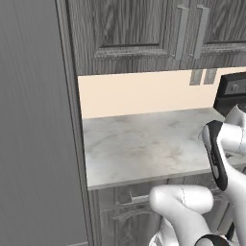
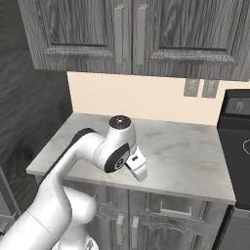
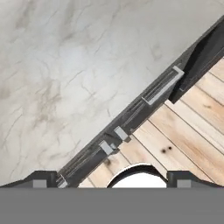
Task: Take the tongs from the drawer on the right and place them on the dining counter next to the tray containing the hot dog.
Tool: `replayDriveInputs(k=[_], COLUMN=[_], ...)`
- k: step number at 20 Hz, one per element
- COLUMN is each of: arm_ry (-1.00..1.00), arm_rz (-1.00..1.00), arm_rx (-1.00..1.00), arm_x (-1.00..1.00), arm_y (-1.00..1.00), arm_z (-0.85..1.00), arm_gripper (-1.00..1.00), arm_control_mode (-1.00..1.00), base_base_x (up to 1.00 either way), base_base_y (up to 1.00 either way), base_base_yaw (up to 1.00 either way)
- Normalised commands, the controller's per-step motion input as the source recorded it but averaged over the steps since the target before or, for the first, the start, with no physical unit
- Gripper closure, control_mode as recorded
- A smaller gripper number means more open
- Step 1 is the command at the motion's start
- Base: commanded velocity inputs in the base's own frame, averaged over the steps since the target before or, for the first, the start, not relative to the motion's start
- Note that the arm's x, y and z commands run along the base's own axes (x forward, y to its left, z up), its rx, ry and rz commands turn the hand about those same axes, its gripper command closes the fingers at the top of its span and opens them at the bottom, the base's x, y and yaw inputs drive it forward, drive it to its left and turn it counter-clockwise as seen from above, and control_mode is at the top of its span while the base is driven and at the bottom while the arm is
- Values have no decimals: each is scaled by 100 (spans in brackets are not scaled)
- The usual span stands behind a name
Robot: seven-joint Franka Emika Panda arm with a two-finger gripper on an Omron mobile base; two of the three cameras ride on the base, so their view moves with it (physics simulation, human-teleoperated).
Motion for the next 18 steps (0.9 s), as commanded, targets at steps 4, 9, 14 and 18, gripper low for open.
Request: replayDriveInputs(k=[4,9,14,18], arm_ry=[0,-7,-11,-12], arm_rz=[-28,-14,-18,-19], arm_rx=[14,23,18,18], arm_x=[0,-1,-9,-6], arm_y=[-79,-63,-51,-41], arm_z=[-16,-17,-24,-23], arm_gripper=[-100,-100,-100,-100], arm_control_mode=[-100,-100,-100,-100], base_base_x=[0,0,0,0], base_base_y=[0,0,0,0], base_base_yaw=[0,0,0,0])
